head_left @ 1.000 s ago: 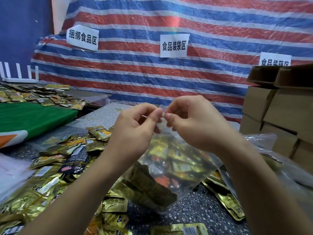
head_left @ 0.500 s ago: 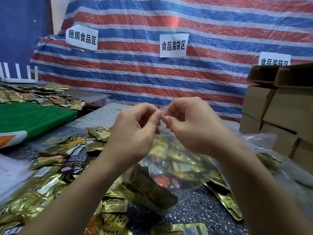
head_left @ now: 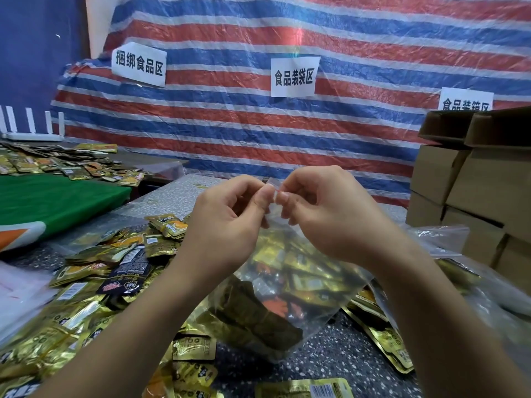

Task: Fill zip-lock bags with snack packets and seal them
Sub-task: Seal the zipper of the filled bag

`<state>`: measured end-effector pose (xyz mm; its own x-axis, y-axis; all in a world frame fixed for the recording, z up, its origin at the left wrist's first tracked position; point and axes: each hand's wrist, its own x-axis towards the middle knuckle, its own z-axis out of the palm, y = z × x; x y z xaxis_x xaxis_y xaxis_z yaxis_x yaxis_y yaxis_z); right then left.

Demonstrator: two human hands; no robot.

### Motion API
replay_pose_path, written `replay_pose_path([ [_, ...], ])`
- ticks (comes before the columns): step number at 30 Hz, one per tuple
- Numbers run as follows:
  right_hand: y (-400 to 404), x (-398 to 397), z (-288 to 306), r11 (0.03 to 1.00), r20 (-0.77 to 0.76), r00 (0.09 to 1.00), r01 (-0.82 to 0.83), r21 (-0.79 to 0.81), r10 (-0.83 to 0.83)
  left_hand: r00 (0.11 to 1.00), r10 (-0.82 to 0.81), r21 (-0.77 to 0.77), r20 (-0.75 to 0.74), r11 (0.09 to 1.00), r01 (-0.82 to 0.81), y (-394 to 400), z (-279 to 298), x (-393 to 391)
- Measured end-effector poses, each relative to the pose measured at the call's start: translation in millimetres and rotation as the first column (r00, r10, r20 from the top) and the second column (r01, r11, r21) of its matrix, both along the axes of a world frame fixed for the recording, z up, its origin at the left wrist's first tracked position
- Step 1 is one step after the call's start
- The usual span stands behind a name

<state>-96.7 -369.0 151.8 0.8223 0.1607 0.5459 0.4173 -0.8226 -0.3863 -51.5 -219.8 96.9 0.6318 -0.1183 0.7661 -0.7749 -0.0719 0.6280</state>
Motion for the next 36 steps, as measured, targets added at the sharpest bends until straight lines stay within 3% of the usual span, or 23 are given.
replay_pose_path([
  [11, -0.1, 2.9, -1.5, 1.0, 0.004, 1.0, -0.002, 0.025, 0.002, 1.0, -0.008, -0.003, -0.009, 1.0, 0.008, -0.3, -0.7, 0.7],
  [19, 3.2, 3.9, -8.4, 0.999, 0.054, 0.998, 0.026, -0.035, -0.024, 0.992, 0.077, 0.032, 0.096, 0.996, -0.08, -2.9, -5.7, -0.2],
  [26, 0.4, 4.0, -5.8, 1.0, 0.042, 0.999, -0.001, 0.0, 0.001, 1.0, 0.013, 0.012, -0.005, 1.0, -0.013, -5.4, -3.0, -0.3],
  [31, 0.8, 7.4, -8.7, 0.997, 0.056, 0.998, 0.047, -0.06, -0.043, 0.986, 0.092, 0.047, 0.142, 0.994, -0.1, -4.3, -6.3, 0.7],
  [36, -3.4, 5.9, -22.5, 0.994, 0.103, 0.993, 0.059, -0.087, -0.05, 0.964, 0.191, -0.005, 0.184, 0.981, -0.194, -2.9, -6.8, -1.5],
])
